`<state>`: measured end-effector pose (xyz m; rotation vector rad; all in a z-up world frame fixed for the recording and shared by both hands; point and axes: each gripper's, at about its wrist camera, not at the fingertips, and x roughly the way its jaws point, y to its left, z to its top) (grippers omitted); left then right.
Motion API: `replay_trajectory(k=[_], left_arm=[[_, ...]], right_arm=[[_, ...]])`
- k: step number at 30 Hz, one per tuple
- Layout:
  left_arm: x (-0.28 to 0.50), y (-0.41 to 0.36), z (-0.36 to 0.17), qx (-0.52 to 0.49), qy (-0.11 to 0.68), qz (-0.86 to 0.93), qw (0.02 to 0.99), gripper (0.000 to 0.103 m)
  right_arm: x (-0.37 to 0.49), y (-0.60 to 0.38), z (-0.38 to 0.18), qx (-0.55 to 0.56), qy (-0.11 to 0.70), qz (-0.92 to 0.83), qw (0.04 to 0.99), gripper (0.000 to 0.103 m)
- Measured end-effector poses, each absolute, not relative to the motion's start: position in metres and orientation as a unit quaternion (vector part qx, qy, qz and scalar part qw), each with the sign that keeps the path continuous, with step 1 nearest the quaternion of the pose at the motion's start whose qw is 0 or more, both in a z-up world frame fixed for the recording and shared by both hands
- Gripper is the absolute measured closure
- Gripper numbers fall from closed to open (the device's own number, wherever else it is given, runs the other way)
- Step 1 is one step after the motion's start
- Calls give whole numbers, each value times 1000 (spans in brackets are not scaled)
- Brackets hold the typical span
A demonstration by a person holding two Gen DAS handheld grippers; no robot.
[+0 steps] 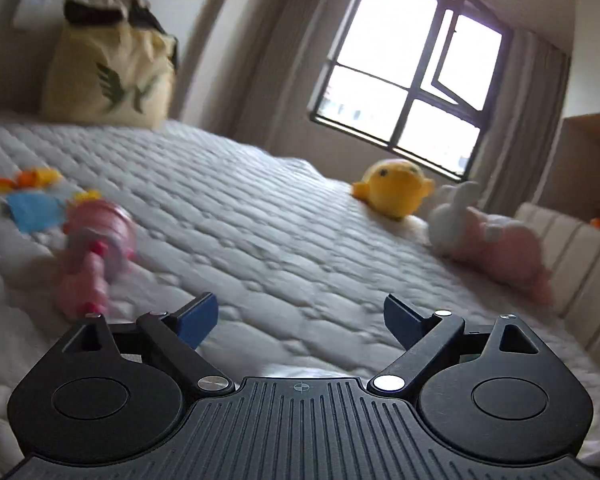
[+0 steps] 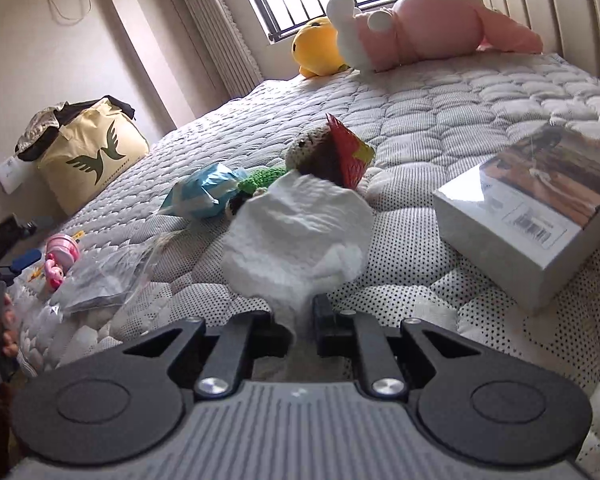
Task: Organize objects
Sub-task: 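Close the left tool on the blue-and-white packet, then carry the blue-and-white packet with the left tool and release it beside the crocheted doll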
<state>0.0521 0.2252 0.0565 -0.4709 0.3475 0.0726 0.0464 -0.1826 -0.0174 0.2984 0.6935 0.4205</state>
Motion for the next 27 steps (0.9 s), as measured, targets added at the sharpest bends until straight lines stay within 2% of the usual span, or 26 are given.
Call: replay_trajectory(k=[2,6,10,14,15,16,17,27], left_arm=[[73,209,53,-291,212,-40,932,9],[130,154,31,-337,291,-98,890,9],[191,122,3,-397,355,-76,843,8],[232,108,-12,-397,349,-20,849,7],[235,102,-8,-367,334,-16,868,9],[235,96,-4,-334,323,-14,885,30],[233,90,-1,-303,316,-17,899,43],[170,74,15,-186,280,-84,938,46]], right_arm=[[47,-185,-21,152,334,206,907,90],[46,-187,-22,152,330,212,907,90],[47,-191,-23,157,327,220,905,90],[45,-196,-26,168,320,229,904,90],[45,-197,-27,173,318,231,903,90],[45,-199,-28,176,317,232,903,90],[44,-201,-28,179,316,233,902,90],[39,-208,-14,193,308,213,907,92]])
